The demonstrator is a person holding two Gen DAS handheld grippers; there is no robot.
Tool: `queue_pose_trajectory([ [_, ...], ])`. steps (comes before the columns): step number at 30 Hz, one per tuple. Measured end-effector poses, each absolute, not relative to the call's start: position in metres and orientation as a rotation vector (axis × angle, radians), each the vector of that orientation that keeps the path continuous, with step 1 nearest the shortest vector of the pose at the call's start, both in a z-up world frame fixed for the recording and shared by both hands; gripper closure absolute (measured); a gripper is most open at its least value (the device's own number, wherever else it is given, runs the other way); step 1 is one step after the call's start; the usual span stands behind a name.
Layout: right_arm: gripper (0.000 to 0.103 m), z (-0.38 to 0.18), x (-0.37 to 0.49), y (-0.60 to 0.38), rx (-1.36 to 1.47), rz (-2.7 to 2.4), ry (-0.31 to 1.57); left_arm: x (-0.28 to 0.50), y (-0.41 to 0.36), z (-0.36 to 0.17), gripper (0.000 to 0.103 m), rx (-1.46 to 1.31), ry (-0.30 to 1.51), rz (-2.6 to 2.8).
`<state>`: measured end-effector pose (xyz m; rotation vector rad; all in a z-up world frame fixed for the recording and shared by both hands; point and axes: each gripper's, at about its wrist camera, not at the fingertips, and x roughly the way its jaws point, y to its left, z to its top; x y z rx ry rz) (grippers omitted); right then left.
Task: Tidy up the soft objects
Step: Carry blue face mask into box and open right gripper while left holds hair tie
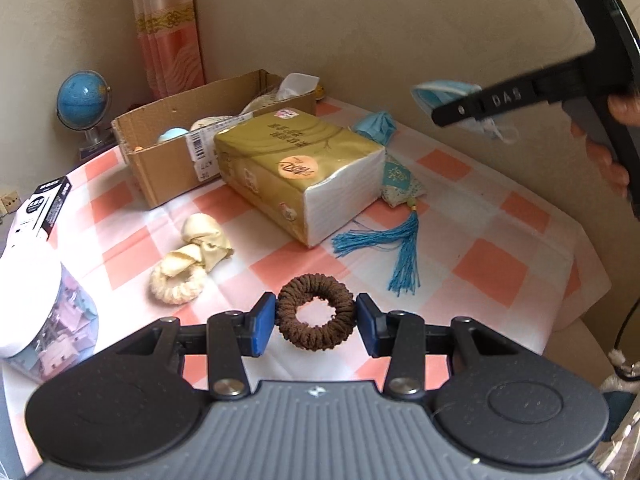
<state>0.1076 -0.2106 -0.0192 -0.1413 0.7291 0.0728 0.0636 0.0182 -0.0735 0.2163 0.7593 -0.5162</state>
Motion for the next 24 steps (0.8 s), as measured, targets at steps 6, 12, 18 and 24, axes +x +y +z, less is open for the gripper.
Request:
queue_pose_trajectory([
  [6, 0.052, 0.002, 0.129, -0.186, -0.189, 0.152, 0.687, 0.059, 0.035, -0.071, 0.061, 0.189, 0.745, -0.488],
  [12, 0.052, 0.018, 0.166, -0.161, -0.239, 0.225, 0.655, 0.056, 0.046, -0.068, 0.061, 0.166, 0.724, -0.451],
  [18, 0.052, 0.031, 0.224, -0.14, -0.226, 0.287, 0.648, 0.054, 0.054, -0.066, 0.061, 0.132, 0.712, -0.412],
  [24, 0.052, 0.02, 0.286, -0.121, -0.203, 0.309, 0.685, 0.054, 0.059, -0.067, 0.061, 0.104, 0.718, -0.373],
])
